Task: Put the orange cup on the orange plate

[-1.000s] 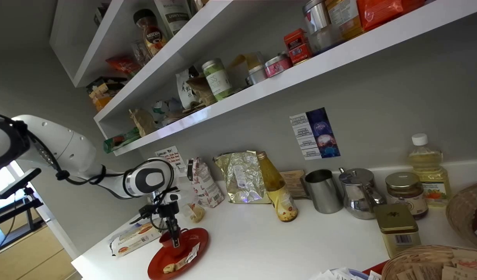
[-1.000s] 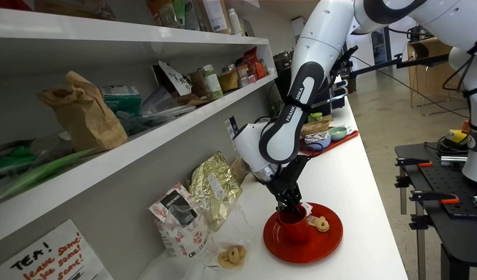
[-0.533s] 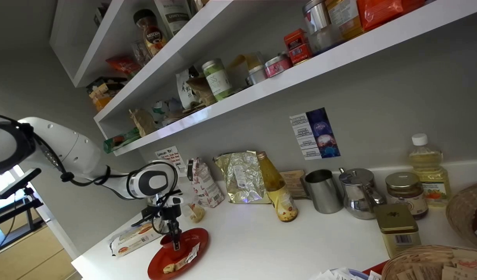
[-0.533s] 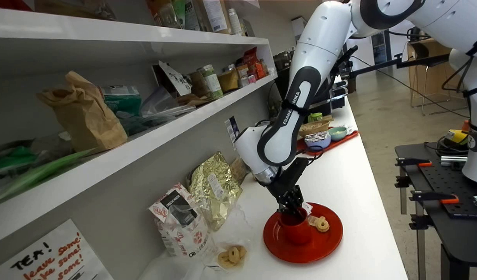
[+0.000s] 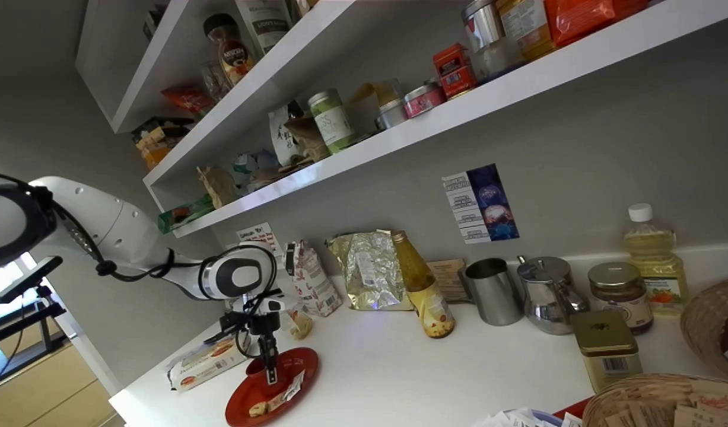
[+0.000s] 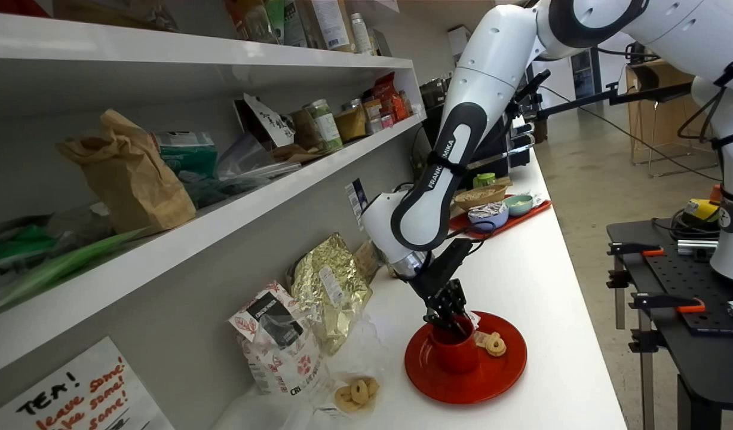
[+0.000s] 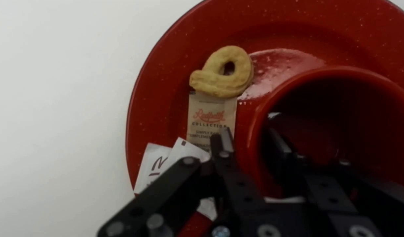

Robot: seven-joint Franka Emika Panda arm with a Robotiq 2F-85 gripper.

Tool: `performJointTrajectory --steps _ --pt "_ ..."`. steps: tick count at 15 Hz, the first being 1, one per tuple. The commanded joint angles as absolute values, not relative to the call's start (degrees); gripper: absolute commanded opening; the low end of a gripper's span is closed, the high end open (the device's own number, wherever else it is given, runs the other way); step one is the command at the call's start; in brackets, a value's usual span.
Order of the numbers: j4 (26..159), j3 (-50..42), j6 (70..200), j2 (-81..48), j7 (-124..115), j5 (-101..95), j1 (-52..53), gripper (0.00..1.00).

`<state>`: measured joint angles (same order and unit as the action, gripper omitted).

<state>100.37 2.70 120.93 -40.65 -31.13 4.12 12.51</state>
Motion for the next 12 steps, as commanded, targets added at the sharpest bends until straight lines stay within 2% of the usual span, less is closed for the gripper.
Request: performJointTrajectory --steps 1,7,12 --pt "100.4 1.9 120.9 -40.6 -30.8 4.8 13.2 0.57" --pt "104.6 2.4 122.9 -34.7 -29.8 7.5 11.1 0.99" --pt "115.1 2.5 128.5 -23.5 -29.2 13.1 7.8 1.00"
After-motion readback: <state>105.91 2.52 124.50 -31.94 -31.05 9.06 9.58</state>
